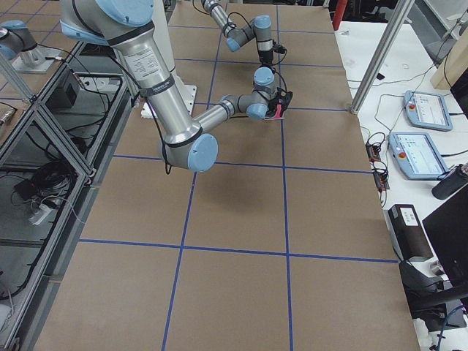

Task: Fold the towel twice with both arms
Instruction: 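Open both grippers and release the folded edge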

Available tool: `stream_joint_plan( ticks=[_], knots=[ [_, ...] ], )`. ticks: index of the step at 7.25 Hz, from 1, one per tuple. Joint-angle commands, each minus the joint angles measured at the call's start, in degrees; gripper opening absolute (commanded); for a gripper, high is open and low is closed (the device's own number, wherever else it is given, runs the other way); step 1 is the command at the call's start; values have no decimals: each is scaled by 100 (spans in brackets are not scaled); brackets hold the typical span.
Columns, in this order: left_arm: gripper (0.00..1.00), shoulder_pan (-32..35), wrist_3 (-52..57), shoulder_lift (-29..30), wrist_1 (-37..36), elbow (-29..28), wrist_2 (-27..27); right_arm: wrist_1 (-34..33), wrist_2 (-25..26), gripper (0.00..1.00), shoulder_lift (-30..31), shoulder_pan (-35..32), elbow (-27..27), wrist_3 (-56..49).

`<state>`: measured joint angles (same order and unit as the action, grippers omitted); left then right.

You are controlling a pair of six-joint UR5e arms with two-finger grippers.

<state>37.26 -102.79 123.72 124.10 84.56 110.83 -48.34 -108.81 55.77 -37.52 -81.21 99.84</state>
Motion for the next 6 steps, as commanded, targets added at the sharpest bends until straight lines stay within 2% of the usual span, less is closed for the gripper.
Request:
stream_joint_plan(
  ticks=[1, 2, 3, 4, 6],
  knots=[
    [0, 18, 4, -6, -9, -35, 0, 0, 0, 0, 4, -1, 0, 0],
    [7, 35, 22, -6, -9, -44, 0, 0, 0, 0, 4, -10, 9, 0],
    [85, 53, 83, -6, -17, -53, 0, 0, 0, 67, 4, -10, 9, 0],
    [100, 53, 75, -6, -26, -44, -9, -9, 0, 99, 4, -10, 9, 0],
    [100, 88, 83, -6, -18, -27, 0, -9, -26, 100, 4, -80, 9, 26]
  ],
)
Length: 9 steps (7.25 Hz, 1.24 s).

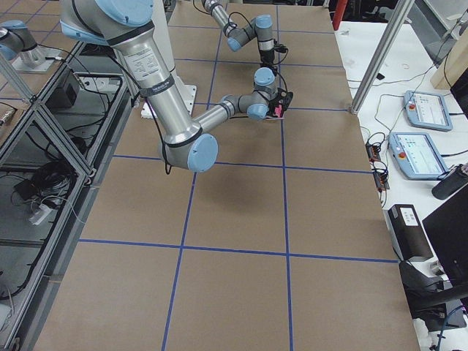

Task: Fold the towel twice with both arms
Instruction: 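Open both grippers and release the folded edge, then raise both grippers and move the left gripper to the folded strip's end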

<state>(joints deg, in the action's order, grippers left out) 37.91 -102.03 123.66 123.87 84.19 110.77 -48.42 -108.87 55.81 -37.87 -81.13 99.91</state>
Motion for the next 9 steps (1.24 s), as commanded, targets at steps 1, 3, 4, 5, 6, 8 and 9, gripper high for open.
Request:
stream_joint_plan(
  ticks=[1, 3, 4, 5, 6, 8, 9],
  knots=[
    [100, 102, 17, 17, -4, 79, 23, -1, -46, 100, -9, -63, -35, 28],
    [100, 199, 34, -44, -21, 308, 50, -1, -73, 100, -18, -54, -131, 46],
    [100, 156, 8, -44, -21, 309, 41, -10, -99, 100, -9, -63, -166, 46],
    [84, 120, -36, -44, -21, 282, 15, -10, -117, 100, 9, -63, -167, 46],
    [54, 111, -36, -44, -21, 274, 15, -10, -117, 100, 9, -63, -167, 46],
    [73, 67, -27, -35, -4, 212, 6, -10, -117, 100, 18, -63, -158, 37],
    [87, -20, -36, -35, -4, 203, 6, -10, -117, 100, 18, -71, -158, 37]
  ],
)
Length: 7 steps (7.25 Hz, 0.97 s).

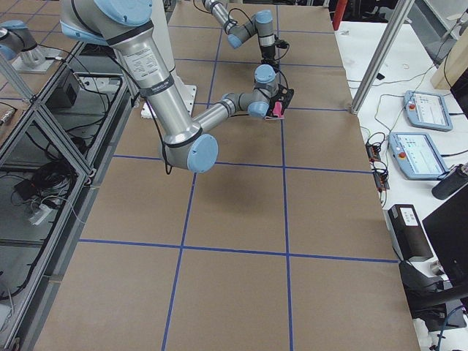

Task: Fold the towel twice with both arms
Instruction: 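Raise both grippers and move the left gripper to the folded strip's end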

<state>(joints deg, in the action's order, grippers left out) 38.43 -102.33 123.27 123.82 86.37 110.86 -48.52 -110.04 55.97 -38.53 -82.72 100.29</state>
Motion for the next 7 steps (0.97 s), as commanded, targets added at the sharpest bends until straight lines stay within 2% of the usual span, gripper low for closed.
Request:
stream_joint_plan(
  ticks=[1, 5, 7],
  knots=[
    [99, -169, -15, 30, 2, -93, -21, 0, 0, 99, 2, -14, 1, -1],
    [99, -266, -41, 100, 28, -243, -170, 0, -44, 100, 19, -40, 1, -36],
    [99, -284, -111, 441, 28, -576, -188, 0, -228, 100, 46, -180, 1, -62]
  ],
)
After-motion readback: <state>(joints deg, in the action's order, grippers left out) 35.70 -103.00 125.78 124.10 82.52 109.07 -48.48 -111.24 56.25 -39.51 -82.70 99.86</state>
